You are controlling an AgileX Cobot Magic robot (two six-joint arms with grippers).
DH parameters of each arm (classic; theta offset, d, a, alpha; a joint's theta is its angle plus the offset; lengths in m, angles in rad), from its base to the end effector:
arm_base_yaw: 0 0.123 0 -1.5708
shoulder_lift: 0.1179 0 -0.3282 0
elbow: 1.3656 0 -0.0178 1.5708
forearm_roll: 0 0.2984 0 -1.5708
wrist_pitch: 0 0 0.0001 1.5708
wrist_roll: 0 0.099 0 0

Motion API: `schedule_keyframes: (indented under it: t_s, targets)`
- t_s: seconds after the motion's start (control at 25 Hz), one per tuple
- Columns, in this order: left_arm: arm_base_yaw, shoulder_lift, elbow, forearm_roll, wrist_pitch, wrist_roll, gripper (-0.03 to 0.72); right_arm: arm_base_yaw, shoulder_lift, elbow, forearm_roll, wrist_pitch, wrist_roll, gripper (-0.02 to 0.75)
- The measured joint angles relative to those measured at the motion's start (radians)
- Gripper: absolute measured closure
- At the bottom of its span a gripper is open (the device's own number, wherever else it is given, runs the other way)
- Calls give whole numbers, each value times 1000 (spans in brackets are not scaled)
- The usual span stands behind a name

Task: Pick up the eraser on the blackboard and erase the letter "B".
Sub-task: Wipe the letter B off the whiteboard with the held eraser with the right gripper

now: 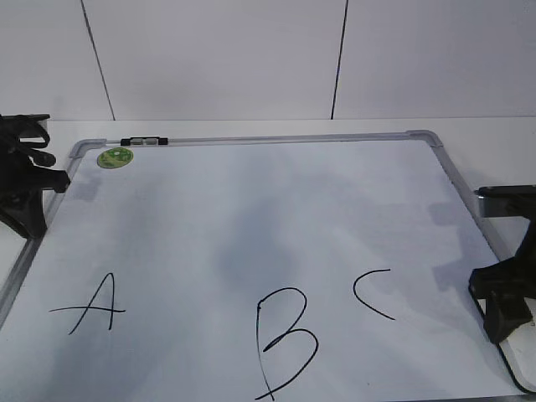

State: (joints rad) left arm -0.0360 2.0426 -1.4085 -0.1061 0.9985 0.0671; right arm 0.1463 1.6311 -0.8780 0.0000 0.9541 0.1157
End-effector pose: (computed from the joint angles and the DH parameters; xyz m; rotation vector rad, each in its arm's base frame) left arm 0.4487 -0.0250 0.1572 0.0727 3.1108 -0.1394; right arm 0.2957 0.0436 0.1768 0.0473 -3.0925 0.0099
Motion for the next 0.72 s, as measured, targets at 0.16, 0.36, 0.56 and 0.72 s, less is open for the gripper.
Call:
schedule_keyframes:
  t_s: [0.16,0.36,0.56,0.72]
  targets:
    - [0,0,-1,0,6,0,636,0,0,0,-5,2,0,169]
    - [0,0,-1,0,14,0,636,0,1,0,-5,21,0,169]
    - [0,0,-1,0,20,0,636,0,2,-6,0,33,0,169]
    - [0,0,-1,0,22,0,637,0,4,-42,0,70,0,170]
